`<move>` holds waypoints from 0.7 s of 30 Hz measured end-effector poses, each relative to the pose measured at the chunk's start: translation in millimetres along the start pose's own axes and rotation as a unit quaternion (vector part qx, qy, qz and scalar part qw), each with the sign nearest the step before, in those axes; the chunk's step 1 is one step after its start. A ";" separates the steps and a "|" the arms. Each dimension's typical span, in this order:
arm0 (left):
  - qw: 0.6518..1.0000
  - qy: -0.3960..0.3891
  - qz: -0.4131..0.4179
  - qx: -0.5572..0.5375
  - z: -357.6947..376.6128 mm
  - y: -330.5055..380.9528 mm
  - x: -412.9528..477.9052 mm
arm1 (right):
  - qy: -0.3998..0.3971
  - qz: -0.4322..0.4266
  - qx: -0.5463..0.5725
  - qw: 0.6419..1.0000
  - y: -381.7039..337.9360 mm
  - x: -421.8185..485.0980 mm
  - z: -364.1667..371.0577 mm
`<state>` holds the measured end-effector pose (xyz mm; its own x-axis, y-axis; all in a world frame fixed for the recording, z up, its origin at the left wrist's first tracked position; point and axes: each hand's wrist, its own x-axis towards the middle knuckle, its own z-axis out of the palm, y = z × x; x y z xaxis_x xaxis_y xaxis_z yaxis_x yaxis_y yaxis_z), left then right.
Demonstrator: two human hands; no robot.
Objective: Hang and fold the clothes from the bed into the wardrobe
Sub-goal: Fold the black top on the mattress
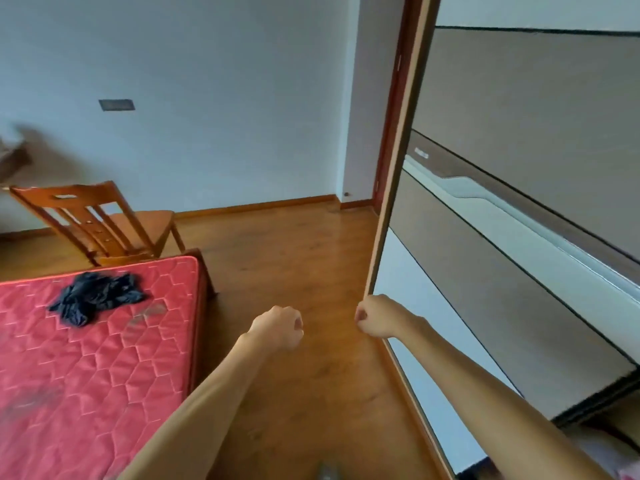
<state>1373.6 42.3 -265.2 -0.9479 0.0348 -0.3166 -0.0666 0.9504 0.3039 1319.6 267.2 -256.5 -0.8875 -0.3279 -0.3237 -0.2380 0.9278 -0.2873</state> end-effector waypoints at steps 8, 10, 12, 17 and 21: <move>0.986 0.000 -0.166 -0.021 -42.0 -168.6 7.7 | -0.093 -0.136 -0.053 0.985 -150.5 133.9 11.1; 0.979 0.009 -0.203 -0.025 -56.8 -205.4 15.6 | -0.101 -0.163 -0.054 0.980 -184.7 168.4 11.1; 0.970 0.017 -0.241 -0.038 -72.7 -235.6 22.8 | -0.108 -0.190 -0.056 0.974 -216.8 201.6 9.5; 0.955 0.043 -0.291 -0.049 -112.0 -299.2 37.2 | -0.129 -0.237 -0.054 0.961 -287.1 272.6 7.6; 0.943 0.042 -0.324 -0.069 -132.8 -342.3 49.9 | -0.140 -0.269 -0.063 0.951 -334.6 318.2 3.4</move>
<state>1307.8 -322.3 -265.6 -0.7158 -0.5688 -0.4052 -0.6739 0.7147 0.1873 1118.2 -148.2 -266.5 -0.4881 -0.7789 -0.3937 -0.6891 0.6208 -0.3739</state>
